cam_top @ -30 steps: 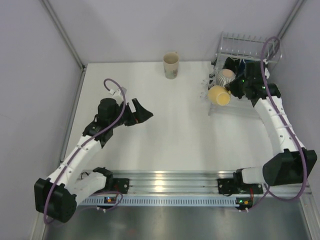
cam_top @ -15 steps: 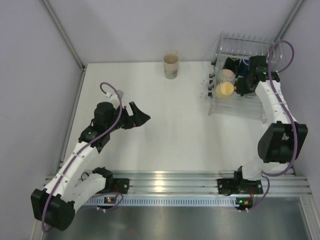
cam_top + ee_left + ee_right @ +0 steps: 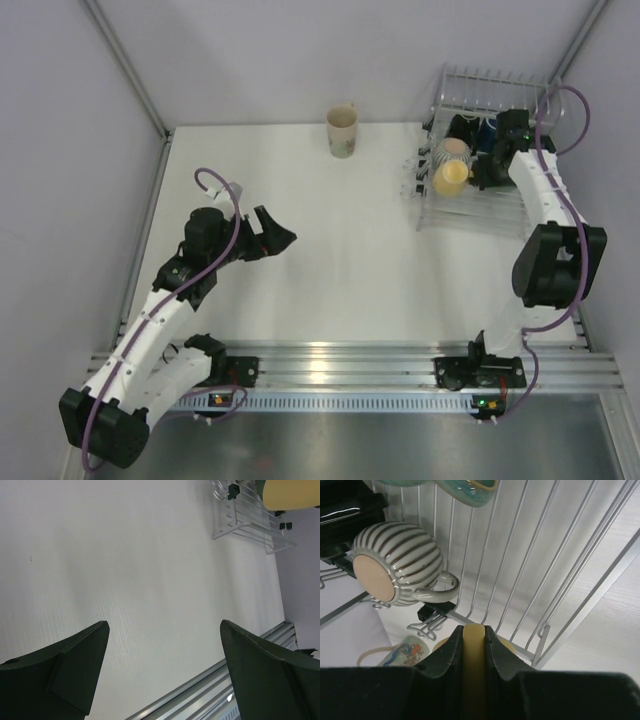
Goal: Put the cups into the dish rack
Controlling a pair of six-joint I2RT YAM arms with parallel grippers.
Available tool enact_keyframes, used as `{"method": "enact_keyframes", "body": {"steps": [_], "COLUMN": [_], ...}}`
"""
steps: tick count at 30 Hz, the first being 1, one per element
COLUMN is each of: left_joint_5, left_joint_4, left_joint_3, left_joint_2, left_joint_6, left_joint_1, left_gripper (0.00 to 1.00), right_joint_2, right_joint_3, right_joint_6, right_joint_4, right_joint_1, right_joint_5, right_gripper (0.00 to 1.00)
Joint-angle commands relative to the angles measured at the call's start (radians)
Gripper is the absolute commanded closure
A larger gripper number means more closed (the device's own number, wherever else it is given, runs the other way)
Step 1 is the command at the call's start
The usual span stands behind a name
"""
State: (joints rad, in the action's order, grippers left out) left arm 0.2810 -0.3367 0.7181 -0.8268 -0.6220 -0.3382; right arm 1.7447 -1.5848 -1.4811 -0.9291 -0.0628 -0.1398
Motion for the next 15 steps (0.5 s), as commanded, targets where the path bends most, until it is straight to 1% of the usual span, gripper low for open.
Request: {"method": "enact_keyframes", "body": {"steps": [1,6,11,15], "left_joint_5": [-0.028,-0.029,-0.04,-0.042], "left_joint_4": [-0.01,-0.024,-0.038,-0.041], "left_joint_3": [0.041,0.057,0.064,0.069], "left_joint_2": [0.02,0.021,0.023,0.018], "left_joint_6": [0.021,0.022,0.033,0.039], "left_joint_1": [0.001,0.001,0.002,0.002], "left_gripper": [0.02,0.02,0.02,0.02], "right_joint_2": [-0.004,0.006,0.03,0.047], "right_joint_3": [0.008,0.086,0.1,0.12], "right_joint_6": [-0.053,-0.064,-0.07,-0.071], "right_joint_4": [0.019,0.082,0.069,0.108], "right_joint_1": [-0.017,-0.025,-0.035,-0.038], "right_joint_5": [0.014,0.04,0.028,0.042], "right_gripper": [1.0,1.0,1.0,1.0]}}
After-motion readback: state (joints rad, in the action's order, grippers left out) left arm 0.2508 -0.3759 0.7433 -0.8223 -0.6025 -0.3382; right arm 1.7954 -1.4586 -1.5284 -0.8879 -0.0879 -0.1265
